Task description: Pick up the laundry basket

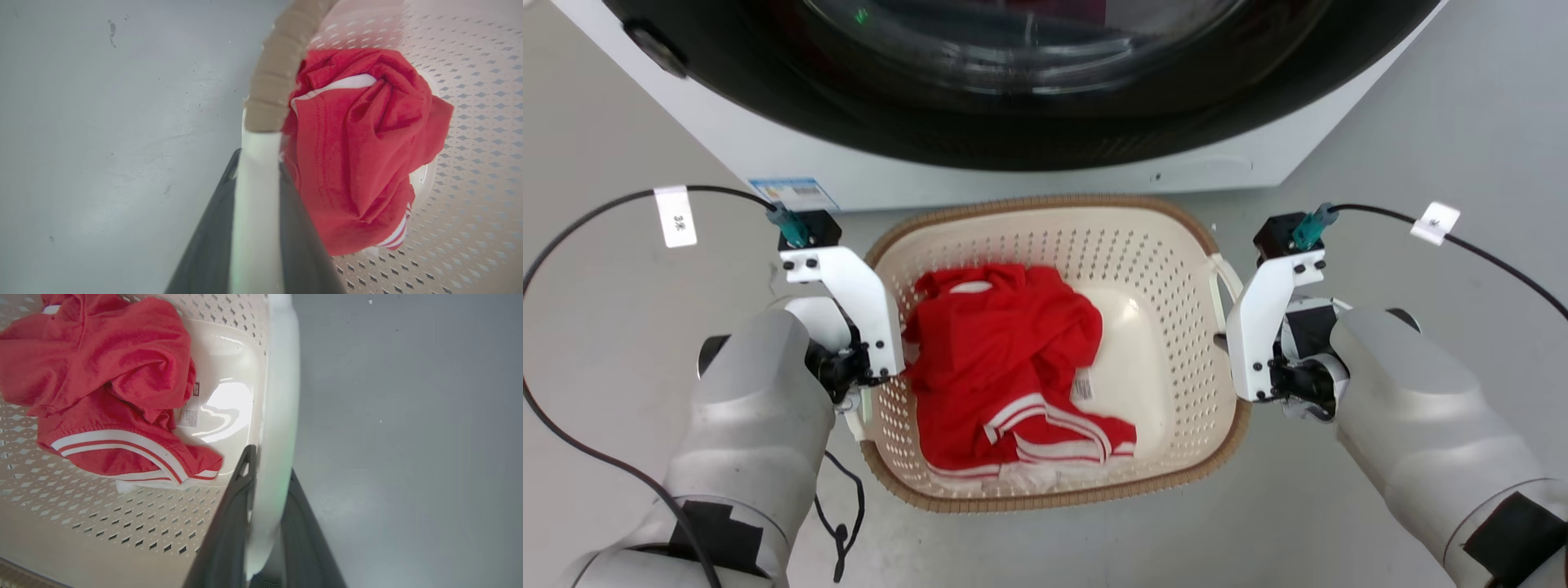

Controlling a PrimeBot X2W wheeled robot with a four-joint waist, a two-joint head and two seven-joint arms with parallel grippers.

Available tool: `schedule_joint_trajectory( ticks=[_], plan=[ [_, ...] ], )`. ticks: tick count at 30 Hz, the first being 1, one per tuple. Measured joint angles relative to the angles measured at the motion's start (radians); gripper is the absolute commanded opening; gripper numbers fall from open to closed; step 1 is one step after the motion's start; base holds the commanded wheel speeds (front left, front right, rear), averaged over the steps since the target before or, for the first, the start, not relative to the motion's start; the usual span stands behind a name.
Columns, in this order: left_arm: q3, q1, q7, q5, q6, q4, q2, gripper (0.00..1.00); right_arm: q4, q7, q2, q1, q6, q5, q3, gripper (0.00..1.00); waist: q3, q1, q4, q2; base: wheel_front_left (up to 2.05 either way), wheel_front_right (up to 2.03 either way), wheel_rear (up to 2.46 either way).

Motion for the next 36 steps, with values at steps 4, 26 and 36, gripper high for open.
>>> schedule_joint_trajectory(
  ticks=[4, 26, 36],
  plan=[
    [-0.02, 0.024, 0.028, -0.02, 0.0, -0.003, -0.005, 0.0, 0.008, 0.047, -0.002, 0.018, 0.0, 0.023, 0.008, 0.0, -0.071, 0.0, 0.004, 0.0, 0.0, 0.0, 0.0],
    [-0.108, 0.165, 0.179, -0.123, 0.0, -0.012, -0.026, 0.0, 0.078, 0.244, 0.007, 0.108, 0.001, 0.091, 0.036, 0.0, -0.374, -0.0002, 0.012, 0.0, 0.0, 0.0, 0.0],
    [-0.137, 0.22, 0.186, -0.157, 0.001, -0.015, -0.025, 0.0, 0.097, 0.253, 0.019, 0.148, 0.001, 0.099, 0.043, 0.0, -0.445, -0.0002, 0.015, 0.0, 0.0, 0.0, 0.0]
  ],
)
